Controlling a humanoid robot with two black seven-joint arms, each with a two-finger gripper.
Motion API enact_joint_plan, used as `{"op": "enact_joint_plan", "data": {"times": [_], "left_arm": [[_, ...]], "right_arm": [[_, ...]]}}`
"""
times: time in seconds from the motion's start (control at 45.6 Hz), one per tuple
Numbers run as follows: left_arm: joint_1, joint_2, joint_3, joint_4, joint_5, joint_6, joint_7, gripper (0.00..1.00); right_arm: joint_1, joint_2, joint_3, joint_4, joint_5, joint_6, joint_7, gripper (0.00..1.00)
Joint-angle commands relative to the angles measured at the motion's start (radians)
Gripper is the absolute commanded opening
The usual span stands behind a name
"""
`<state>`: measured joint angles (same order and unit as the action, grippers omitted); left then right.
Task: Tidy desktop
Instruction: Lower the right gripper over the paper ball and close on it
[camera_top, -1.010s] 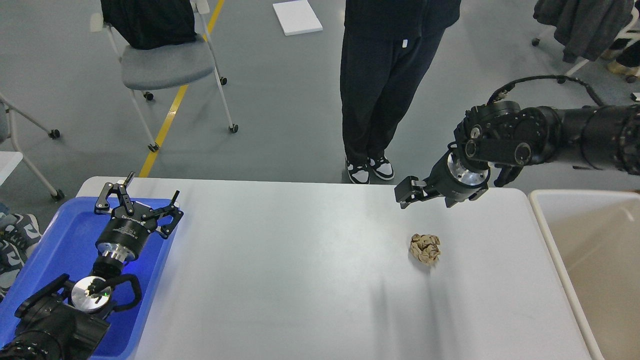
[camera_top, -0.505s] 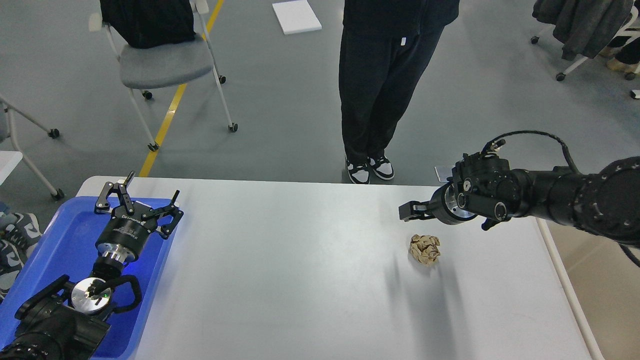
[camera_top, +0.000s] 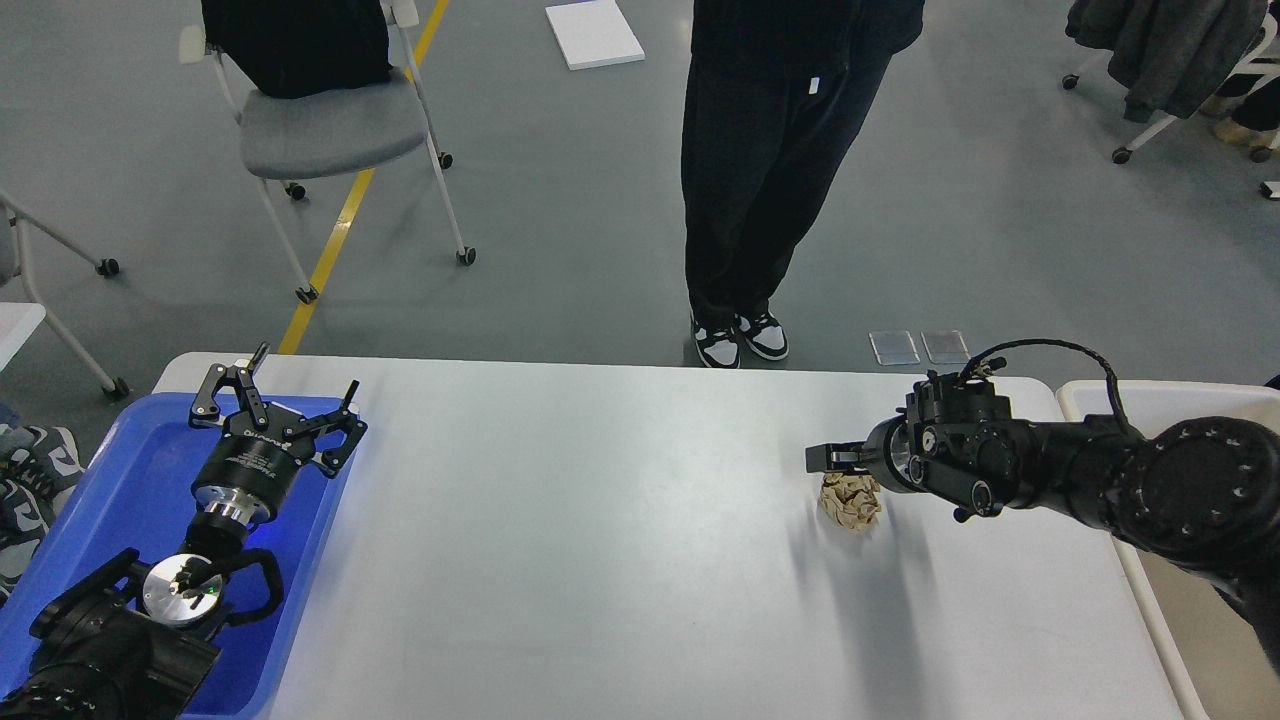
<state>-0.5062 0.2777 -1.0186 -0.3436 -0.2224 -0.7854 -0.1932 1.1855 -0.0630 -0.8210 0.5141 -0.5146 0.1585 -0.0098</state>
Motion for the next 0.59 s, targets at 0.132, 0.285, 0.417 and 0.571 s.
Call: {"op": "enact_joint_plan", "data": {"times": [0.132,0.285,0.417,0.571], "left_arm": [[0.0,0.0,0.0,0.0,0.0,0.0,0.0,1.0],[0.0,0.0,0.0,0.0,0.0,0.0,0.0,1.0],[0.0,0.0,0.002,0.0,0.0,0.0,0.0,1.0],[-0.002,0.0,0.002,0.0,0.0,0.0,0.0,1.0]], "right_arm": [[-0.057,0.031,0.029,-0.026,-0.012,-0.04,-0.001,1.0],[-0.06,0.031,0.051,-0.025,-0.01,-0.031,0.001,1.0],[-0.066,0.031,0.057,-0.025,-0.01,-0.028,0.001,1.0],[-0.084,0.031,0.057,-0.025,-0.012,-0.03,-0.001,1.0]]}}
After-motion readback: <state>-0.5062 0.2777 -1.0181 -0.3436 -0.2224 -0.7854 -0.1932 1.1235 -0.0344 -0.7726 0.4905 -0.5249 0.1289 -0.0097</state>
